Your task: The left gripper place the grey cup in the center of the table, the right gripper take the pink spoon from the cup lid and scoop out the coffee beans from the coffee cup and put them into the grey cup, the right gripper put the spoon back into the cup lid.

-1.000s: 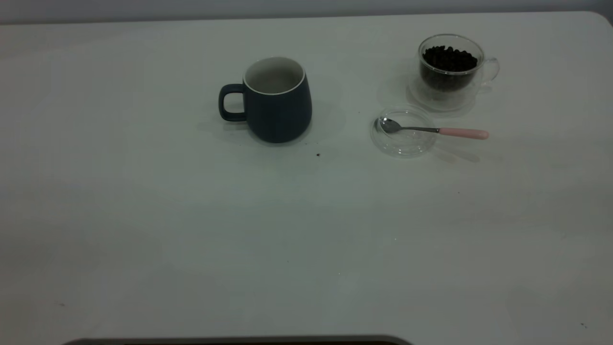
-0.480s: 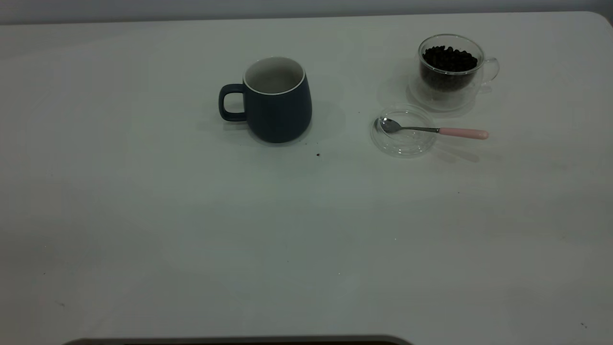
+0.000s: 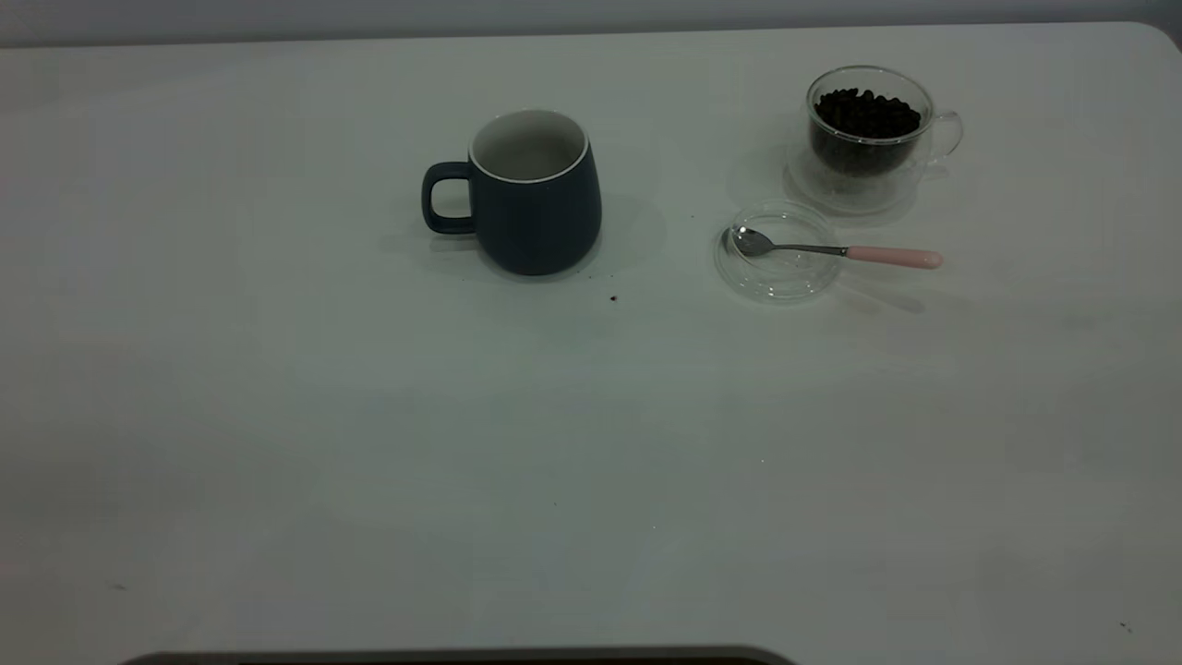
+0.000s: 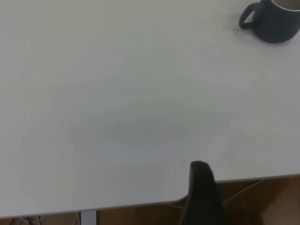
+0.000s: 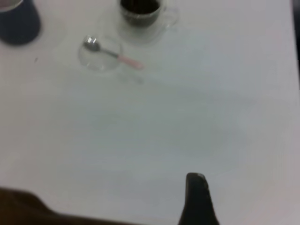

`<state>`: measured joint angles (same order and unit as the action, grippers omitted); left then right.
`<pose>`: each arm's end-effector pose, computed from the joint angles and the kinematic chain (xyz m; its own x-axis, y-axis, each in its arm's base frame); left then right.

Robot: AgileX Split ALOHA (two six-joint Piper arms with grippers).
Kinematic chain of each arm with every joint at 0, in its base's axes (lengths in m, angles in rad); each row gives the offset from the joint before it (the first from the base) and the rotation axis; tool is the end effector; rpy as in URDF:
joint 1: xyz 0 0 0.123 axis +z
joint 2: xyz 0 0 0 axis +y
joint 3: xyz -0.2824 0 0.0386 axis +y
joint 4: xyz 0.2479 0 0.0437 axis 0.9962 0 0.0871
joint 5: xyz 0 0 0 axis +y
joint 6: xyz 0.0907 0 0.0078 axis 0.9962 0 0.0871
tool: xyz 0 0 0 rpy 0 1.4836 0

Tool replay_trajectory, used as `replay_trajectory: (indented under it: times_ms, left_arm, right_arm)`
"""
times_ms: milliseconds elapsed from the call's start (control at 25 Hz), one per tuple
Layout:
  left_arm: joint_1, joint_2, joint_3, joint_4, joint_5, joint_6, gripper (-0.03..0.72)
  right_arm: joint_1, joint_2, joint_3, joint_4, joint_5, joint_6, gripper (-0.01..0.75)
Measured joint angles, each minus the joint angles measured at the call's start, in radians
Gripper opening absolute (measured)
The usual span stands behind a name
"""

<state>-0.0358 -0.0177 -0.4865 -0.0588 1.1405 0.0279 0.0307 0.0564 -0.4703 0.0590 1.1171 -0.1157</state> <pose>-0.0098 -0.0045 0.2671 -0.5208 0.0220 -0.8534 0.0830 0.9962 -0.0250 0.0036 0.0049 0.2646 -0.5680 -0.1071 -0.8160 -0.1254 0.9912 -0.0428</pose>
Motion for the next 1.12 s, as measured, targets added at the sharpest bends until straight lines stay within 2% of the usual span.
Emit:
replay_trajectory:
  times_ms: [160, 1120]
  left_arm:
    - [0.0, 0.0, 0.0, 0.0, 0.0, 0.002, 0.569]
    - [0.0, 0.0, 0.0, 0.0, 0.0, 0.002, 0.569]
  right_arm:
    - [-0.034, -0.023, 0.0, -0.001, 0.003, 0.0, 0.575]
    - [-0.035, -0.023, 0.0, 0.0, 0.003, 0.0, 0.575]
